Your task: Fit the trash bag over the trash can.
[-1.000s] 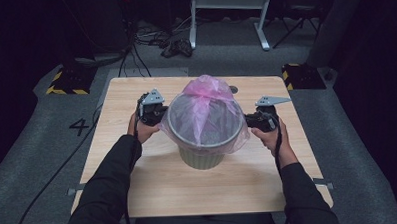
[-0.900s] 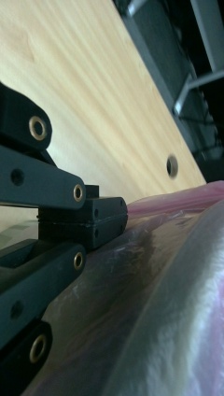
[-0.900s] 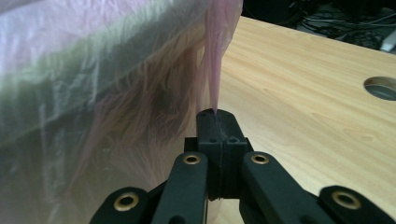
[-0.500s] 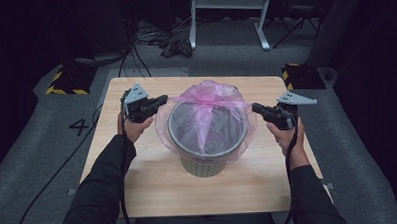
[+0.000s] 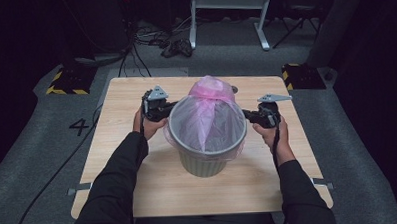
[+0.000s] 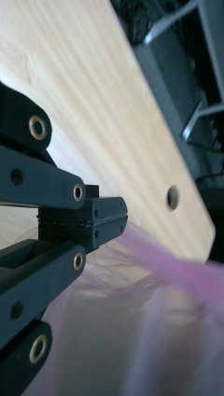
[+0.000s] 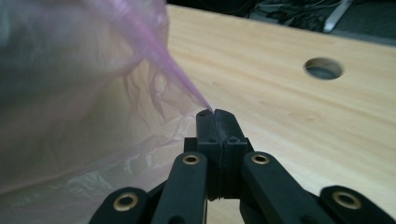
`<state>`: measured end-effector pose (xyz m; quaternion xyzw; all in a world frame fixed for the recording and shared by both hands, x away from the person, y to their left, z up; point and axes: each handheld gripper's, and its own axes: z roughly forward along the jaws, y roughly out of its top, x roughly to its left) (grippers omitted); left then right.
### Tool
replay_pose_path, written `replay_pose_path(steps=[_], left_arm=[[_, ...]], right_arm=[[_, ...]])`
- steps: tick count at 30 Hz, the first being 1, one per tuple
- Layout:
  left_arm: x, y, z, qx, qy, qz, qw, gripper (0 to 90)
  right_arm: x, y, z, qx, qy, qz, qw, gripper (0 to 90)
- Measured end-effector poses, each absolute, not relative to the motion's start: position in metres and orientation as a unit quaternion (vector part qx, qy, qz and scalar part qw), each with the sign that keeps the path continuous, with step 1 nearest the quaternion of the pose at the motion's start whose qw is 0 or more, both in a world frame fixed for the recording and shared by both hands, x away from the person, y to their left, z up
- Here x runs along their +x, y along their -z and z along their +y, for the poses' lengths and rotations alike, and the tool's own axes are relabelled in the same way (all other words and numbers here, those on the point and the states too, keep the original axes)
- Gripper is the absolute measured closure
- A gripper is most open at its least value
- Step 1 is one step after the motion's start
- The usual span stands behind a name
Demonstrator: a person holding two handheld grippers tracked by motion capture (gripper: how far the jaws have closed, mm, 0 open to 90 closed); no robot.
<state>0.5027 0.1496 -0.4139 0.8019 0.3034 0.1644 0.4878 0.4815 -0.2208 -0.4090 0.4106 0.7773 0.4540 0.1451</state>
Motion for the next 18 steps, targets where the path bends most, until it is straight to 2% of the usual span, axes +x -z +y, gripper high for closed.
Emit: replay_pose_path(steps=[7, 18], left_arm=[[0.501, 0.419, 0.147, 0.810, -0.127, 0.297, 0.489, 89.9], [0.494, 0.425, 0.153, 0.825, -0.100, 0.280, 0.481, 89.9]], right_arm=[[0.482, 0.422, -0.217, 0.419, -0.449, 0.783, 0.099, 90.0], [0.475, 0.423, -0.212, 0.416, -0.440, 0.790, 0.099, 90.0]])
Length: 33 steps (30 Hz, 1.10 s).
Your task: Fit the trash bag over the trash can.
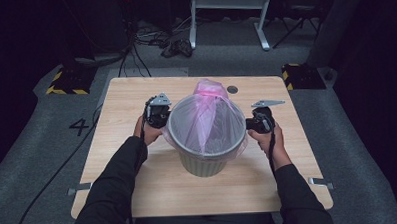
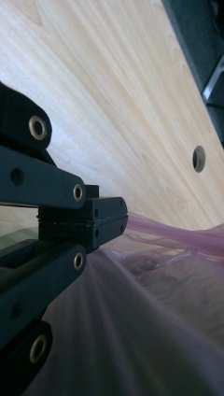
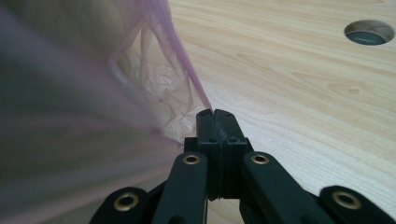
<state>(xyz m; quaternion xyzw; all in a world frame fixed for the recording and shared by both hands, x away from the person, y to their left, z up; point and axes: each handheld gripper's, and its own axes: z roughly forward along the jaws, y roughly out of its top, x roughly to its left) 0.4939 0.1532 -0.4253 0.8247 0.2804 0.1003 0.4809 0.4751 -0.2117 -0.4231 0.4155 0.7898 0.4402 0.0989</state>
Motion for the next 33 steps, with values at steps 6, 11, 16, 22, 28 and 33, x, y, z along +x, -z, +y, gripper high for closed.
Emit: replay_pose_path(steps=[6, 11, 16, 22, 28, 33], left_arm=[[0.488, 0.425, 0.156, 0.834, -0.098, 0.272, 0.471, 89.9], [0.483, 0.425, 0.158, 0.840, -0.095, 0.267, 0.463, 89.9], [0.478, 0.427, 0.164, 0.840, -0.099, 0.274, 0.457, 89.8], [0.467, 0.425, 0.181, 0.826, -0.123, 0.277, 0.475, 82.2], [0.457, 0.425, 0.199, 0.806, -0.130, 0.294, 0.497, 69.3], [0.444, 0.414, 0.213, 0.791, -0.160, 0.303, 0.507, 37.2]], right_arm=[[0.470, 0.425, -0.216, 0.408, -0.445, 0.793, 0.080, 90.0], [0.466, 0.426, -0.220, 0.403, -0.446, 0.795, 0.076, 90.0], [0.459, 0.430, -0.227, 0.402, -0.441, 0.800, 0.071, 90.0], [0.446, 0.425, -0.240, 0.364, -0.461, 0.803, 0.104, 88.2], [0.434, 0.425, -0.257, 0.364, -0.471, 0.795, 0.119, 85.5], [0.422, 0.417, -0.271, 0.339, -0.490, 0.790, 0.144, 63.5]])
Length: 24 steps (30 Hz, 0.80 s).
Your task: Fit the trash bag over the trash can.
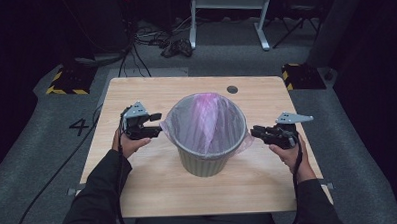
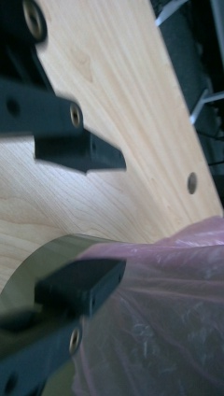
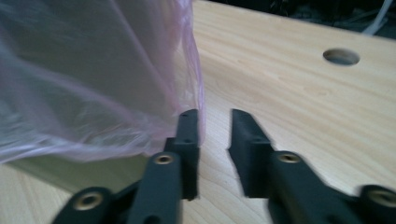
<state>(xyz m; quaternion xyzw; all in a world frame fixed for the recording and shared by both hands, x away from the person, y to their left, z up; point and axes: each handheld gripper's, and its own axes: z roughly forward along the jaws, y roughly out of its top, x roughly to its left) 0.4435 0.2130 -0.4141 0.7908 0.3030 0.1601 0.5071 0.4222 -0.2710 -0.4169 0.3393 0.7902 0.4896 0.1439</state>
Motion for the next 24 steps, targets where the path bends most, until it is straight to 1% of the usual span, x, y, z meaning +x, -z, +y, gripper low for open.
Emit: replay_pose_path(steps=[1, 2, 4, 6, 7, 8, 10, 11, 14, 19, 20, 21, 22, 23, 24], left_arm=[[0.438, 0.410, 0.216, 0.788, -0.172, 0.301, 0.508, 33.5], [0.435, 0.408, 0.217, 0.789, -0.180, 0.297, 0.506, 28.9], [0.426, 0.402, 0.220, 0.790, -0.188, 0.286, 0.509, 25.3], [0.418, 0.398, 0.222, 0.793, -0.190, 0.274, 0.510, 22.4], [0.413, 0.397, 0.222, 0.795, -0.187, 0.265, 0.513, 22.3], [0.408, 0.395, 0.222, 0.797, -0.186, 0.258, 0.514, 21.4], [0.399, 0.393, 0.216, 0.800, -0.190, 0.244, 0.514, 20.0], [0.394, 0.391, 0.213, 0.802, -0.189, 0.235, 0.516, 20.0], [0.383, 0.385, 0.199, 0.808, -0.197, 0.206, 0.516, 19.3], [0.380, 0.381, 0.186, 0.814, -0.192, 0.186, 0.515, 21.7], [0.381, 0.381, 0.186, 0.813, -0.192, 0.187, 0.516, 24.0], [0.381, 0.382, 0.186, 0.813, -0.186, 0.186, 0.519, 28.8], [0.382, 0.382, 0.187, 0.813, -0.182, 0.184, 0.522, 35.3], [0.382, 0.382, 0.188, 0.813, -0.184, 0.182, 0.521, 39.0], [0.382, 0.383, 0.188, 0.815, -0.186, 0.180, 0.519, 45.8]], right_arm=[[0.419, 0.414, -0.273, 0.330, -0.493, 0.791, 0.152, 56.2], [0.415, 0.410, -0.275, 0.318, -0.497, 0.792, 0.158, 50.9], [0.409, 0.406, -0.278, 0.303, -0.495, 0.797, 0.165, 43.1], [0.402, 0.401, -0.280, 0.280, -0.492, 0.807, 0.169, 38.7], [0.398, 0.400, -0.280, 0.270, -0.493, 0.810, 0.169, 35.5], [0.393, 0.398, -0.279, 0.253, -0.493, 0.816, 0.164, 34.2], [0.384, 0.395, -0.274, 0.225, -0.490, 0.826, 0.165, 27.3], [0.379, 0.393, -0.271, 0.214, -0.488, 0.830, 0.164, 27.0], [0.369, 0.389, -0.260, 0.187, -0.485, 0.838, 0.168, 21.8], [0.365, 0.388, -0.244, 0.167, -0.468, 0.850, 0.172, 21.6], [0.366, 0.388, -0.242, 0.167, -0.465, 0.852, 0.174, 21.7], [0.367, 0.388, -0.239, 0.168, -0.466, 0.851, 0.177, 23.3], [0.368, 0.388, -0.237, 0.169, -0.467, 0.850, 0.176, 26.1], [0.369, 0.389, -0.235, 0.168, -0.466, 0.850, 0.177, 31.2], [0.369, 0.389, -0.233, 0.164, -0.463, 0.852, 0.180, 40.7]])
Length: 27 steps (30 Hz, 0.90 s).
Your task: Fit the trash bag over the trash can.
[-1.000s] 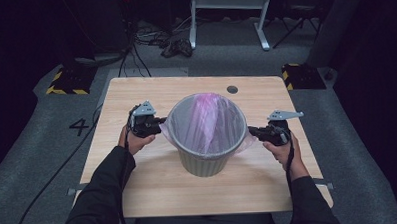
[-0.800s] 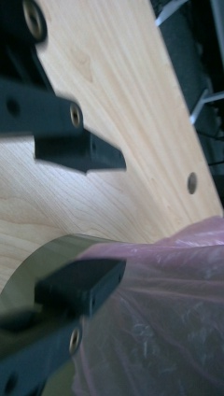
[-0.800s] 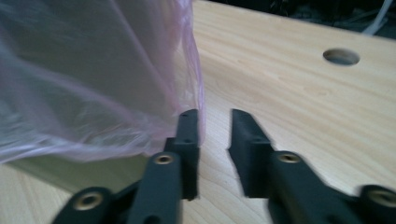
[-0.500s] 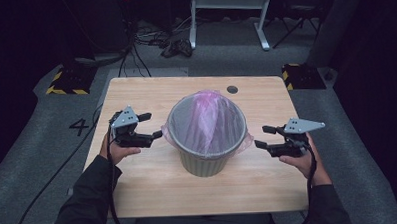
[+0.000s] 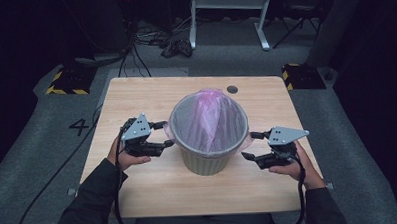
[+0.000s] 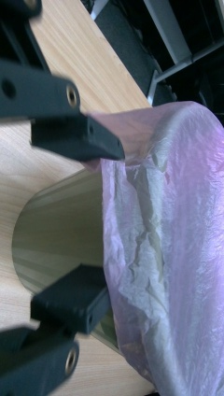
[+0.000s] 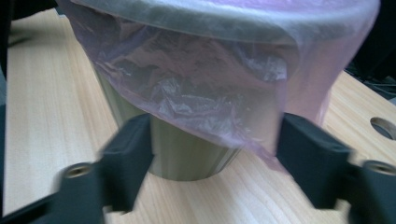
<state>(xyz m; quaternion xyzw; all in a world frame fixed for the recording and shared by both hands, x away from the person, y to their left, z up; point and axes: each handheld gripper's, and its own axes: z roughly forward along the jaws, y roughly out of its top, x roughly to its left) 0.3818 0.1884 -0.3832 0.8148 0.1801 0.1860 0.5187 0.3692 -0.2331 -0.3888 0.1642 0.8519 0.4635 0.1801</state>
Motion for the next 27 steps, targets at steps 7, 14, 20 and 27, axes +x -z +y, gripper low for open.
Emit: replay_pose_path(steps=[7, 14, 20, 27], left_arm=[[0.381, 0.389, 0.189, 0.818, -0.226, 0.167, 0.503, 87.9], [0.375, 0.394, 0.195, 0.818, -0.227, 0.170, 0.500, 90.0], [0.371, 0.392, 0.204, 0.790, -0.234, 0.206, 0.529, 55.2], [0.367, 0.385, 0.203, 0.776, -0.256, 0.211, 0.537, 25.1]], right_arm=[[0.367, 0.393, -0.227, 0.149, -0.450, 0.855, 0.209, 87.7], [0.360, 0.397, -0.229, 0.146, -0.446, 0.856, 0.217, 90.0], [0.358, 0.402, -0.235, 0.165, -0.454, 0.848, 0.219, 77.2], [0.358, 0.396, -0.236, 0.191, -0.442, 0.840, 0.248, 28.7]])
